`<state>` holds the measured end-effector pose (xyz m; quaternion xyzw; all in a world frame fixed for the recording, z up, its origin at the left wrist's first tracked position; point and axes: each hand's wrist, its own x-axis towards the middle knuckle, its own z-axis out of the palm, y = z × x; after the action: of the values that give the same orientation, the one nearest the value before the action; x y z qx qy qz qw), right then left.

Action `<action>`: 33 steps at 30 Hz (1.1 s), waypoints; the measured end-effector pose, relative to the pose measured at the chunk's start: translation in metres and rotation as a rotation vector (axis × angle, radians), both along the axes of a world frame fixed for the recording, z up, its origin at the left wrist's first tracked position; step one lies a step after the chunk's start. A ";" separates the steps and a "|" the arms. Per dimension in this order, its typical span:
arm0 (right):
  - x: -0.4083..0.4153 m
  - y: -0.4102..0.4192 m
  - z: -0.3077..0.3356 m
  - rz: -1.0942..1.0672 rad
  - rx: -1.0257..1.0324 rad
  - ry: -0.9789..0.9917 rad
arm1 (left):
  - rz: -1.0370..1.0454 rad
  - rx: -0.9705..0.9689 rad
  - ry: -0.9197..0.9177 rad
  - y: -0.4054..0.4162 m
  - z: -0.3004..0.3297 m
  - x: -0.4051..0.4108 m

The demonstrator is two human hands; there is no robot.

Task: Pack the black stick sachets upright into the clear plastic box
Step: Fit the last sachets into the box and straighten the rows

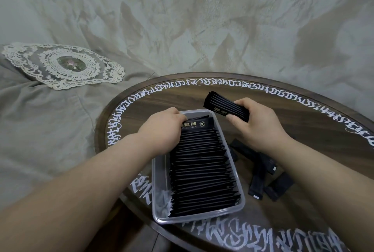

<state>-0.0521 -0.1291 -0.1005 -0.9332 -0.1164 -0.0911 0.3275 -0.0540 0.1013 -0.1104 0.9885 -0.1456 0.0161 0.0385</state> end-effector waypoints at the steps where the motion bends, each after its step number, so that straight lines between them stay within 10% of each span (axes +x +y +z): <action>1: -0.001 -0.001 0.000 0.001 0.002 0.000 | 0.005 -0.002 0.006 0.000 -0.001 0.000; 33: 0.002 -0.001 -0.001 0.031 0.009 -0.018 | -0.021 -0.153 0.039 0.003 0.004 -0.004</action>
<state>-0.0502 -0.1303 -0.1020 -0.9289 -0.1332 -0.0952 0.3322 -0.0577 0.1042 -0.1066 0.9812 -0.1535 0.0076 0.1168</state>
